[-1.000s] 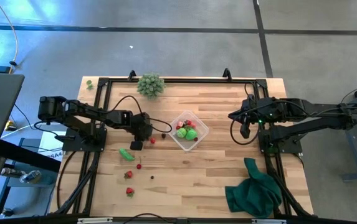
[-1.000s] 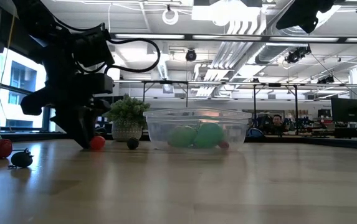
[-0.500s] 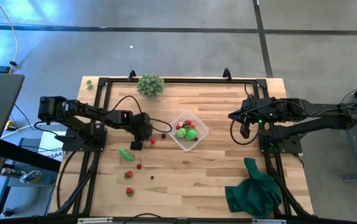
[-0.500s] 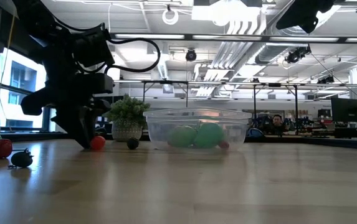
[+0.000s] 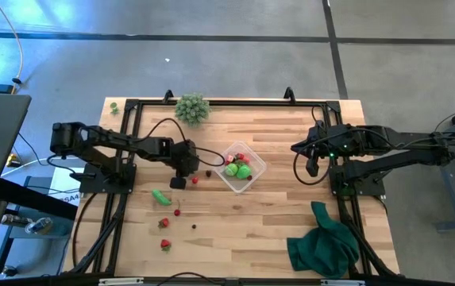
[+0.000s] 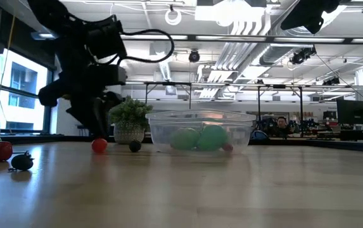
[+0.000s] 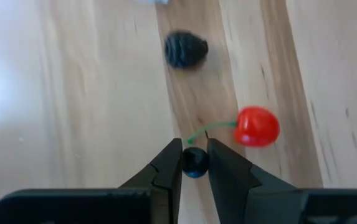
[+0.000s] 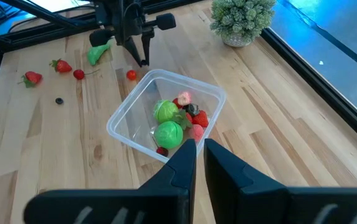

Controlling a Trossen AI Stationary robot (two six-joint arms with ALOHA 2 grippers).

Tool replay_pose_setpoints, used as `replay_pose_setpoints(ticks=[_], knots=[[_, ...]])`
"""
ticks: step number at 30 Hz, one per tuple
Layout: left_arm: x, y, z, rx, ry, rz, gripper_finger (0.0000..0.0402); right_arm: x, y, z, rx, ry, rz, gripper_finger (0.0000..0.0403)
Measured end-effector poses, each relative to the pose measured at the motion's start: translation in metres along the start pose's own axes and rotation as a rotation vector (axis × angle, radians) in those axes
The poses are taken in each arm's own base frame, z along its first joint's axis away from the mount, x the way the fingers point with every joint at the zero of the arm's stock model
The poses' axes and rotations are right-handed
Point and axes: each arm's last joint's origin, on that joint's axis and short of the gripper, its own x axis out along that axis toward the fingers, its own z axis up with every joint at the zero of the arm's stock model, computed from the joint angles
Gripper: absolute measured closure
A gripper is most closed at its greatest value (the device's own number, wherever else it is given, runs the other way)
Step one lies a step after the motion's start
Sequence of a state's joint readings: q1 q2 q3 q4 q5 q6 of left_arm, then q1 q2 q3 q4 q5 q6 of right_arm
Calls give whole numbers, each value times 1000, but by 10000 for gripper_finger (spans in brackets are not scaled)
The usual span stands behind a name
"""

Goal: Pick and placing Produce into tupperware
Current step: Put the blueberry into the transparent bin

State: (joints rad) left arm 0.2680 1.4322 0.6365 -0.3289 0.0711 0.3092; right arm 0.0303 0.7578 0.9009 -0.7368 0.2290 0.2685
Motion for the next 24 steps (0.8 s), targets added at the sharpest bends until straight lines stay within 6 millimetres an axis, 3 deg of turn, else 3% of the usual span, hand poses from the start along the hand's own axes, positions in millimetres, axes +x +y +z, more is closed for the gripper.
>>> replay_pose_setpoints(ticks=[7, 18, 21, 24], knots=[[-17, 8, 31, 32, -87, 24, 341, 0, 0, 0, 0, 0, 0, 378], [-72, 30, 112, 155, -435, 118, 341, 0, 0, 0, 0, 0, 0, 378], [-66, 38, 128, 170, -457, 108, 341, 0, 0, 0, 0, 1, 0, 378], [-48, 42, 139, 180, -431, 58, 341, 0, 0, 0, 0, 1, 0, 378]])
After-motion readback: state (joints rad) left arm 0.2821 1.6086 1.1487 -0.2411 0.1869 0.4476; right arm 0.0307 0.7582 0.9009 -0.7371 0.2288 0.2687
